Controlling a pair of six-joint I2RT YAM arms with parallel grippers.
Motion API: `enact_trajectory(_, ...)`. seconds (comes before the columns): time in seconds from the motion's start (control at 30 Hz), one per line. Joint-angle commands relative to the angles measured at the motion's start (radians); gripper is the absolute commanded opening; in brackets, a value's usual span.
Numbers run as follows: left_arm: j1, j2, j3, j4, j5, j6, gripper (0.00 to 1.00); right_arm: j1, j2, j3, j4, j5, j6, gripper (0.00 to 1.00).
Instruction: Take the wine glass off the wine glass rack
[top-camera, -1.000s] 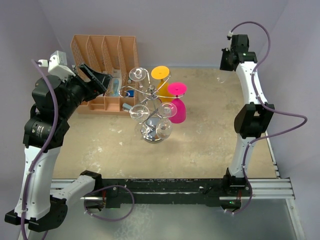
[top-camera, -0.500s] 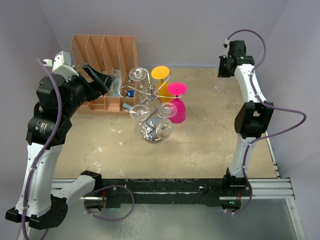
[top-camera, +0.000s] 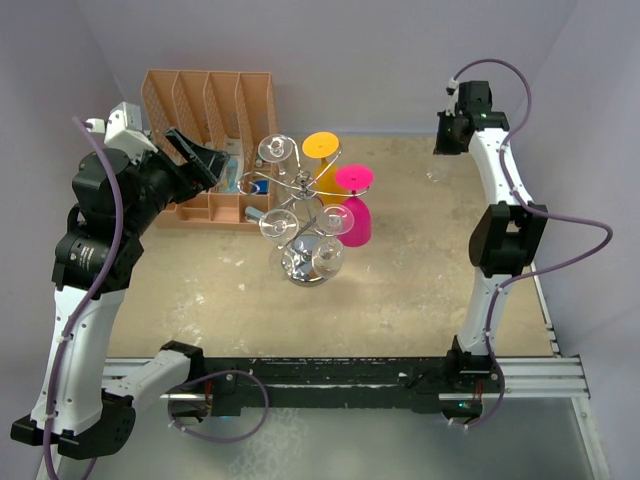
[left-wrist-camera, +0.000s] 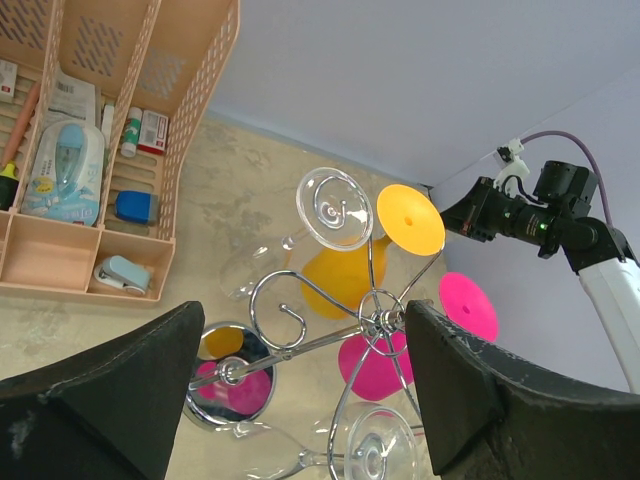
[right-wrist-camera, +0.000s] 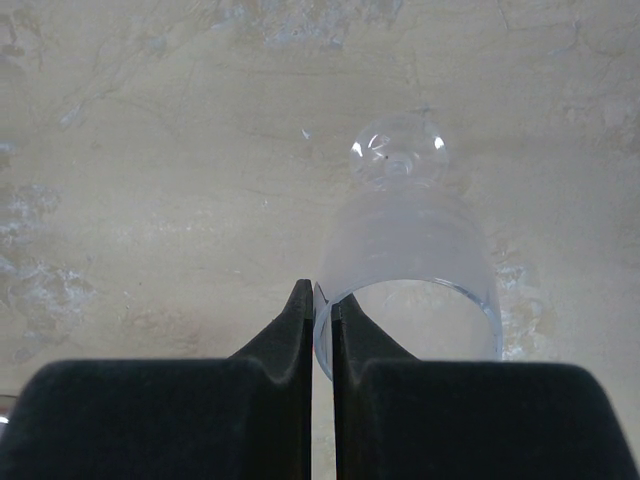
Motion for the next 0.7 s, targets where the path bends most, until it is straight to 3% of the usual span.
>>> enact_trajectory(0.0,-0.003,-0.012,0.011,0.038,0.011,0.005,0.78,-0.004,-0.032,0.031,0.03,-0.026,-0.02,0.05)
enact_trajectory(0.3,-0.003,-0.012,0.01,0.037,0.013,0.003,0.78,-0.004,-0.013,0.043,0.029,-0.031,-0.021,0.12)
enact_trajectory(0.67,-0.003,-0.015,0.007,0.035,0.009,0.006,0.77,-0.004,0.0,0.089,0.023,-0.021,-0.021,0.28)
